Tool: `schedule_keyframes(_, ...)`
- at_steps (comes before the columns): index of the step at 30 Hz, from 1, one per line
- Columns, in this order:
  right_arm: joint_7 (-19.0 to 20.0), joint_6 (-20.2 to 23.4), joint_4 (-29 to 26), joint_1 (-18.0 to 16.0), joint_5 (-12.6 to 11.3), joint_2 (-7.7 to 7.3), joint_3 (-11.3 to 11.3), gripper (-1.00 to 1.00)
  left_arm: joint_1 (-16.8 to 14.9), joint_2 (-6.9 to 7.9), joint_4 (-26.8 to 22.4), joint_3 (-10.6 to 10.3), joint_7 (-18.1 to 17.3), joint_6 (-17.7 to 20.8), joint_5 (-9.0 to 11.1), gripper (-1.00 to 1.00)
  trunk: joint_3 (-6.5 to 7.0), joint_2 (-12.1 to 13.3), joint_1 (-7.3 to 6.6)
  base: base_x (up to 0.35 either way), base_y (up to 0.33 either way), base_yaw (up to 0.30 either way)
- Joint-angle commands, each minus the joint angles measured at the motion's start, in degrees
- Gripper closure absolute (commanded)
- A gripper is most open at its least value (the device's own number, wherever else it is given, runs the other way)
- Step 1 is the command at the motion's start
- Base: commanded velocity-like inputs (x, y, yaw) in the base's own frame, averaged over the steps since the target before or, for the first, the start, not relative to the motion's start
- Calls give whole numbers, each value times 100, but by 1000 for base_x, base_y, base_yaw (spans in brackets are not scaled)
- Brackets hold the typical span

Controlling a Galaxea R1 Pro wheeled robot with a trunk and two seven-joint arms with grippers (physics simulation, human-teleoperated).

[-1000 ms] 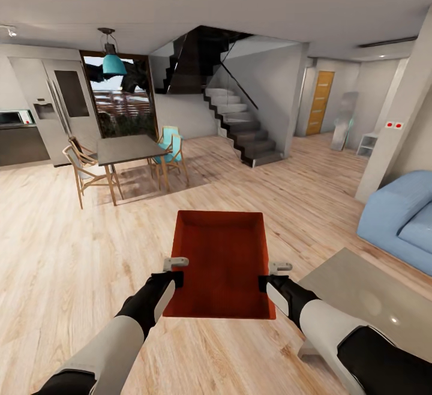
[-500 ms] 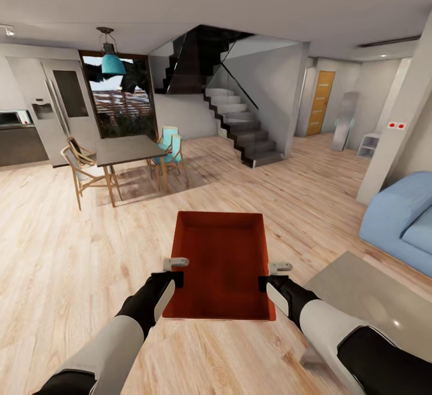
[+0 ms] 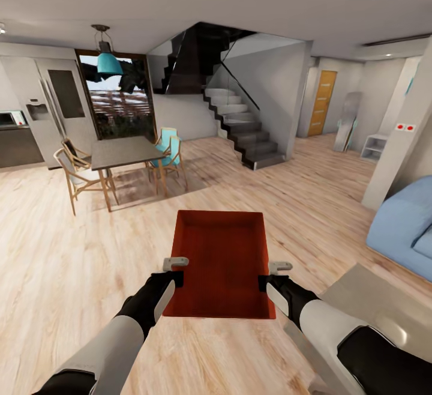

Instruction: Move the two storage containers from the living room to the garage. In the garage, place one container on the floor and stack the other container on top of it (either order is fine).

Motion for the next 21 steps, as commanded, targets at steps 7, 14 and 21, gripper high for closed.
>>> schedule_keyframes(7,-21,28,-34,-12,58,-37,-14,100,-1,10,34,-71,54,255,153,100,-12,-13,7,322,0,0)
schedule_keyframes(14,-21,28,-34,-14,58,-37,-14,100,-1,10,36,-71,45,255,153,100,-12,-13,7,322,0,0)
schedule_keyframes(21,-21,28,-34,-13,58,-37,-14,100,-1,10,40,-71,45,255,153,100,-12,-13,7,322,0,212)
